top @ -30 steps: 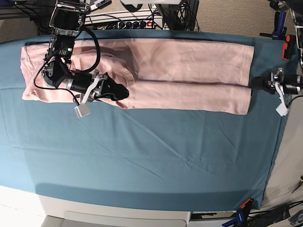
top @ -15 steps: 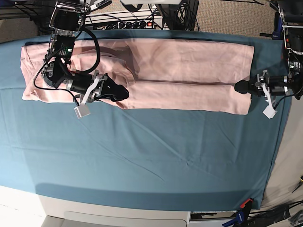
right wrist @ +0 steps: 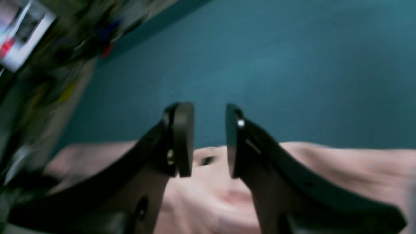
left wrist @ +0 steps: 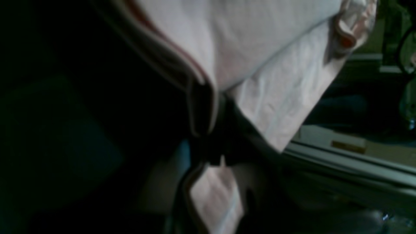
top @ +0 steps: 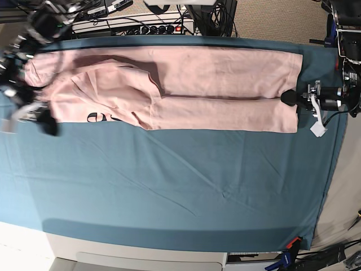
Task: Fold the T-shirt properly
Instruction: 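Grasp the hem end with the left gripper and fold it toward the collar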
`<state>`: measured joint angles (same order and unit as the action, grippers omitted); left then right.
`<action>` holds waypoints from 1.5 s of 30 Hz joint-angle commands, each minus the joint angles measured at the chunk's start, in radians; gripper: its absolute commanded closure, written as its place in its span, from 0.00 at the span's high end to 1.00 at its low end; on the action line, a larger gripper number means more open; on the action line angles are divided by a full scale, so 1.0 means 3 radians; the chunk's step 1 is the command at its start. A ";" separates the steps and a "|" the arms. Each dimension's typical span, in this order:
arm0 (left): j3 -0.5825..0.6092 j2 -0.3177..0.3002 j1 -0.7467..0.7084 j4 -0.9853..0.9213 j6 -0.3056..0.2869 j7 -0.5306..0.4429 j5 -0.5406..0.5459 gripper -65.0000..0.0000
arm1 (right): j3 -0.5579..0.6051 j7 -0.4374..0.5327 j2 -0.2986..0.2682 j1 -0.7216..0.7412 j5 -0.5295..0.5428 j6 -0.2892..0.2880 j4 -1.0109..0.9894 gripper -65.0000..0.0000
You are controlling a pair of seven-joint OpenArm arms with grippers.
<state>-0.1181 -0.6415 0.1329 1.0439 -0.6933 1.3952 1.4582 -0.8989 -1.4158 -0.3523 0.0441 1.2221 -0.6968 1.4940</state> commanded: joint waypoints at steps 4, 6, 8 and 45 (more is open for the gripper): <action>-0.0015 0.0053 0.0064 0.0453 -0.0016 0.0003 0.0084 0.00 | -0.0365 0.0065 -0.0323 0.0009 0.0010 -0.0005 0.0057 0.28; -0.0014 0.0161 0.0052 0.0736 -0.0016 0.0003 0.0084 0.00 | -0.0420 0.0065 -0.0398 -0.0014 -0.0031 -0.0005 0.0055 0.28; -0.0005 0.0305 0.0022 0.1038 -0.0016 0.0003 0.0084 0.00 | -0.0409 0.0065 -0.0425 -0.0038 -0.0064 -0.0005 0.0055 0.28; 0.1343 0.2388 0.0436 0.1039 -0.0016 -0.0713 -0.1167 0.00 | -0.0383 0.0065 -0.0350 -0.0203 -0.0086 -0.0005 0.0055 0.28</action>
<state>0.2821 0.0608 0.2443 1.3403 -0.6895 1.2022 1.0805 -1.0115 -1.4174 -0.4313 -0.0250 1.1751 -0.6968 1.4940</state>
